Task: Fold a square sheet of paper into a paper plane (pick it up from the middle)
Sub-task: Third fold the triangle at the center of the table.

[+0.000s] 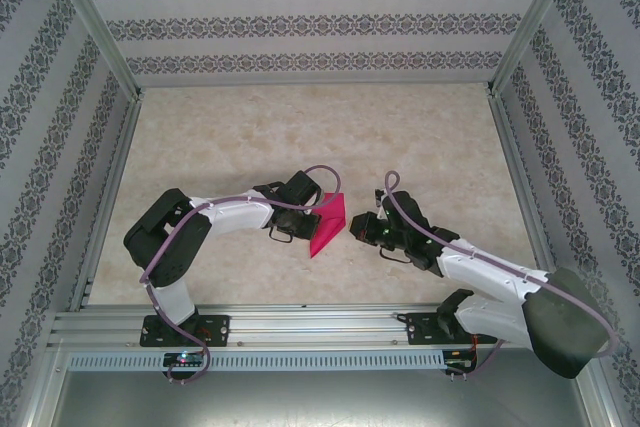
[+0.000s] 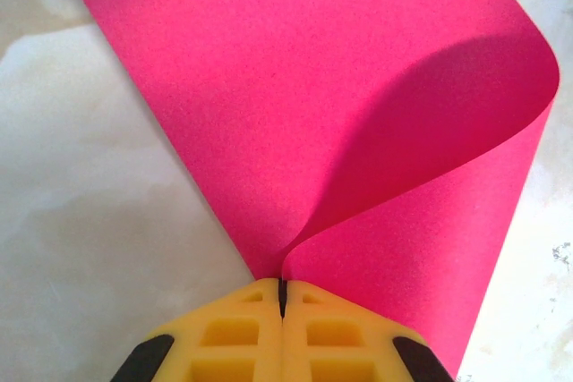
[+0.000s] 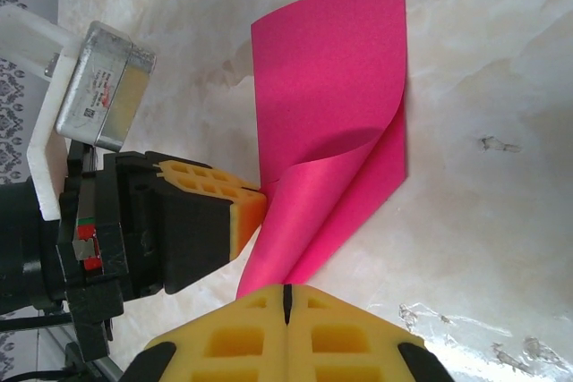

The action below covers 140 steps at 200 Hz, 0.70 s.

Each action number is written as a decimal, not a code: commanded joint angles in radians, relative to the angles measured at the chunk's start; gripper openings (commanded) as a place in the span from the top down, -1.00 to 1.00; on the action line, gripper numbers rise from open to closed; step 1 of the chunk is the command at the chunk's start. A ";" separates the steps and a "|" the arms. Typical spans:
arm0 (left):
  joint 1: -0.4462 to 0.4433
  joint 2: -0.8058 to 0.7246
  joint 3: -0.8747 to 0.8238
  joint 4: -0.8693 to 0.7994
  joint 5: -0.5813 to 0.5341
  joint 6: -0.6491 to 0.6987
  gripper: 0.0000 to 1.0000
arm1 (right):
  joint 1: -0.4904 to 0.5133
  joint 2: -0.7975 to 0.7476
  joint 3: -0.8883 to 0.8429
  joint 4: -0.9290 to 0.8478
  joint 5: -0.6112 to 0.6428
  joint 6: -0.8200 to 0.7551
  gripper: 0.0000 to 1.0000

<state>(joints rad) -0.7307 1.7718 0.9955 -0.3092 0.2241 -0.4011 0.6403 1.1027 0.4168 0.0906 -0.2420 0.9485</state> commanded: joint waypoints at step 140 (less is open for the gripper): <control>0.012 0.026 -0.012 0.005 0.015 0.008 1.00 | 0.089 0.089 -0.006 0.102 0.044 0.080 1.00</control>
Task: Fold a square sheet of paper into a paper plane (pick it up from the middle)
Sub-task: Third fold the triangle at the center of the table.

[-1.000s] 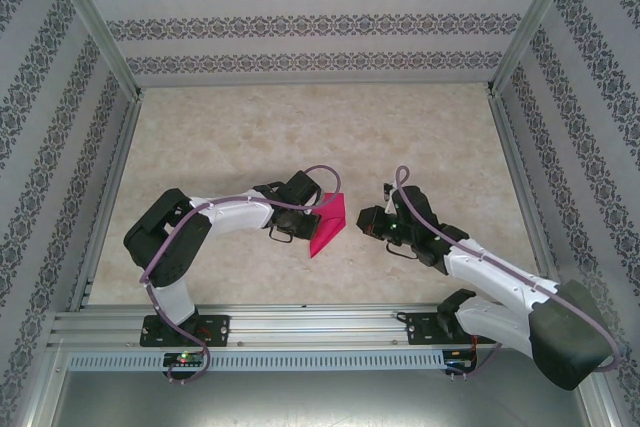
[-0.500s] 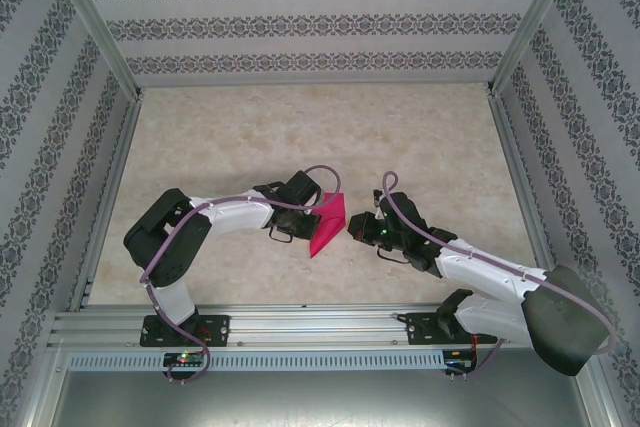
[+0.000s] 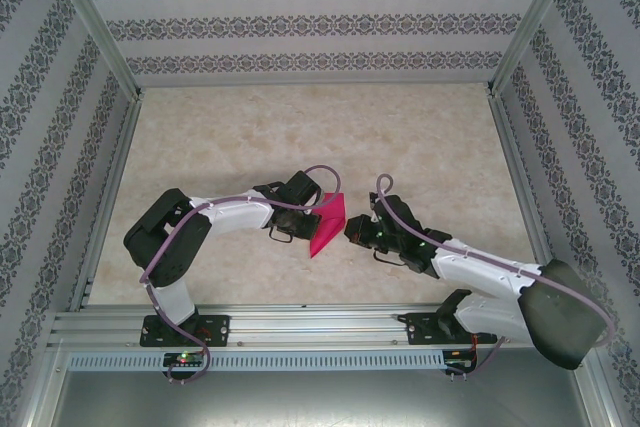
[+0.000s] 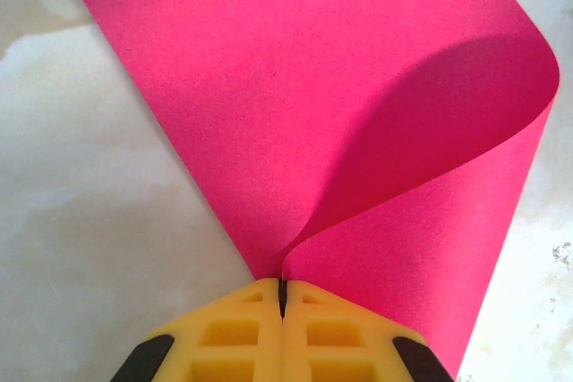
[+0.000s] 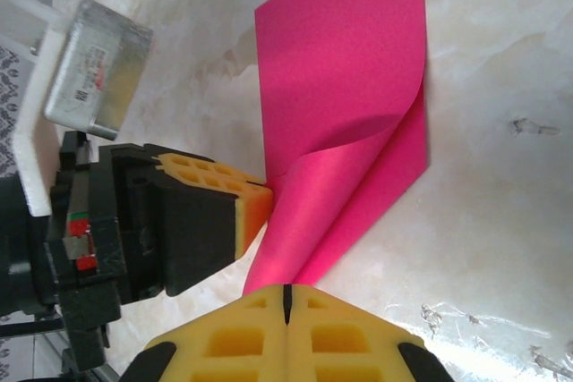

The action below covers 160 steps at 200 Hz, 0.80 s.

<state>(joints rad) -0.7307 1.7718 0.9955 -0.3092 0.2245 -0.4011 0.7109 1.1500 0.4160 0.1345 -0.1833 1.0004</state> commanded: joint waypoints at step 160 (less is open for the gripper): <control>0.017 0.024 0.013 0.010 0.070 0.039 1.00 | -0.111 0.282 0.297 -0.141 -0.081 -0.163 1.00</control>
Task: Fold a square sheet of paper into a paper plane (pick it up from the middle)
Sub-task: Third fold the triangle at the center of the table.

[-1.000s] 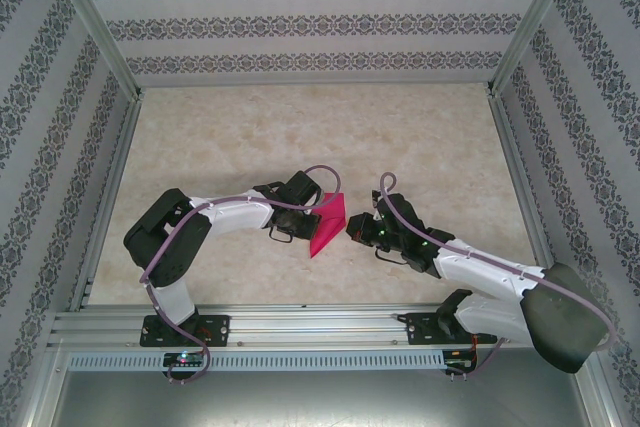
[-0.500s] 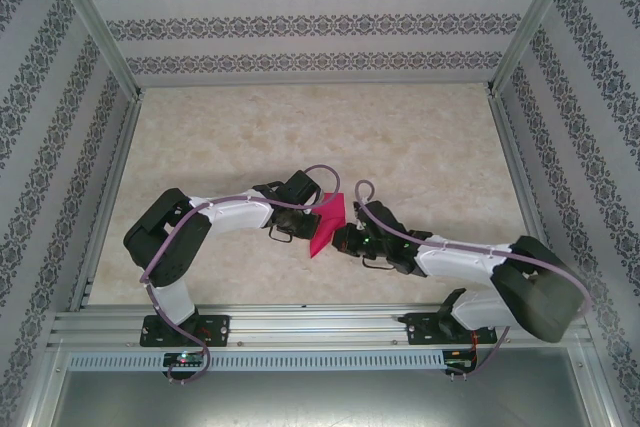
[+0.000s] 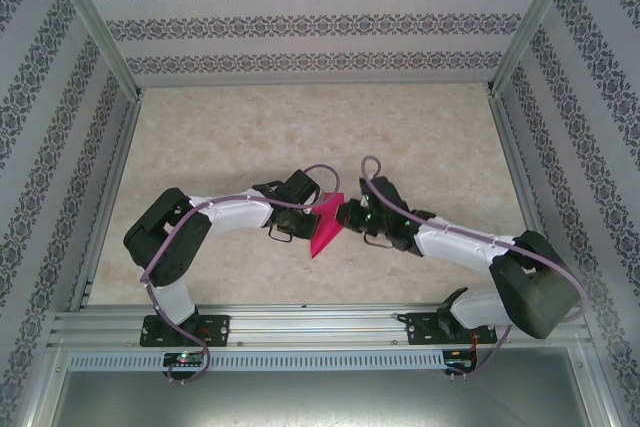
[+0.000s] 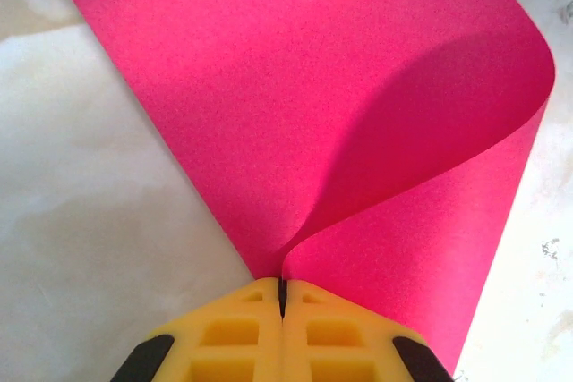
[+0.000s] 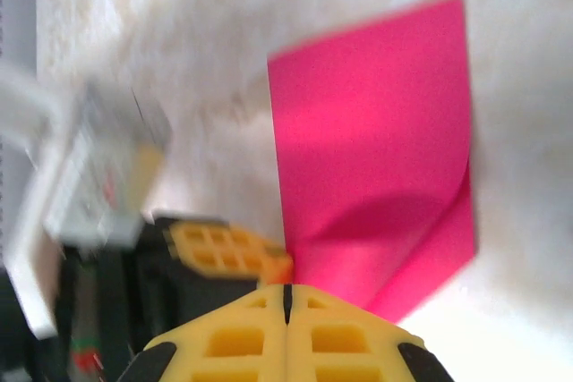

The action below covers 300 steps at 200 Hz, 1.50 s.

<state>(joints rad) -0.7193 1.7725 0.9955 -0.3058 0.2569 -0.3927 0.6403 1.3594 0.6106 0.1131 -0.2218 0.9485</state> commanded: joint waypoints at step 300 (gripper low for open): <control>0.006 0.064 0.003 -0.028 0.037 -0.018 1.00 | -0.131 0.474 0.376 -0.297 -0.190 -0.256 1.00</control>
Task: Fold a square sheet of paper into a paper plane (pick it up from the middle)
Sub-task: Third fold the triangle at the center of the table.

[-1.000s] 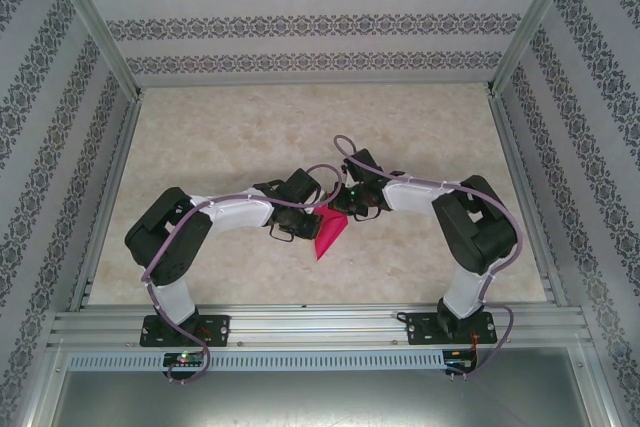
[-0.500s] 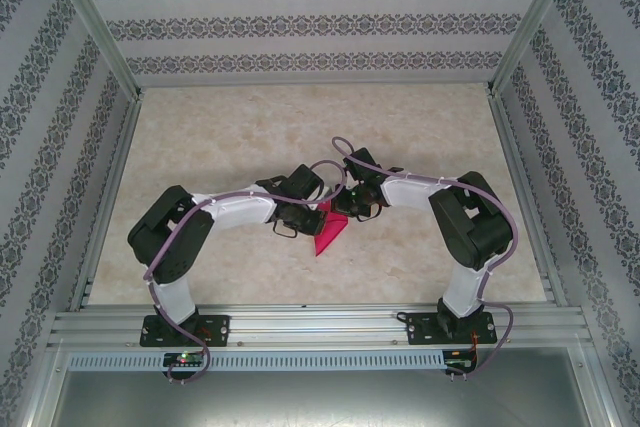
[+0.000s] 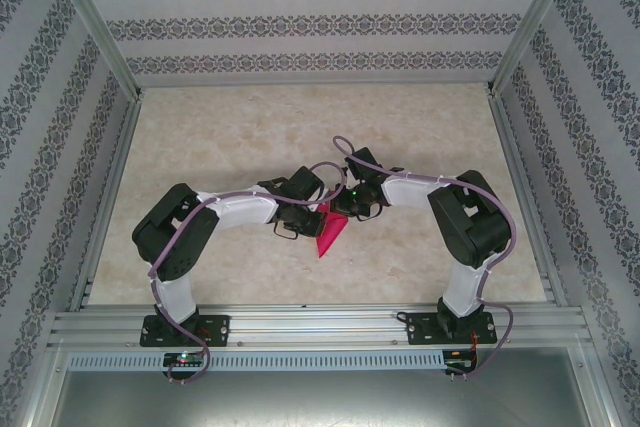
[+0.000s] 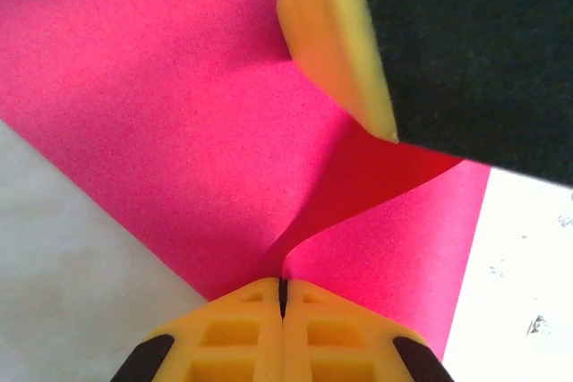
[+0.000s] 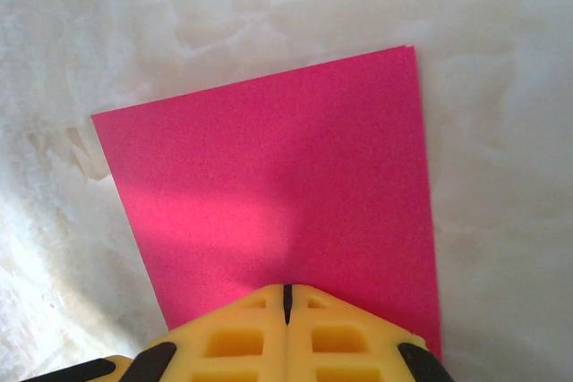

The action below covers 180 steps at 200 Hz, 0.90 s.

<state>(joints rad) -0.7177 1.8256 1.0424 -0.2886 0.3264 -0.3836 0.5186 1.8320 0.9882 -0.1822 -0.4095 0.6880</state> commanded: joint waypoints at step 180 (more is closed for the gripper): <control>0.001 -0.043 -0.117 0.061 -0.067 -0.086 0.98 | 0.008 0.011 0.009 -0.064 0.061 0.012 1.00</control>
<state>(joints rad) -0.7177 1.7775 0.9539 -0.1795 0.3161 -0.4469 0.5152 1.8339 0.9909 -0.1936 -0.4076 0.6888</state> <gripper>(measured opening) 0.059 0.054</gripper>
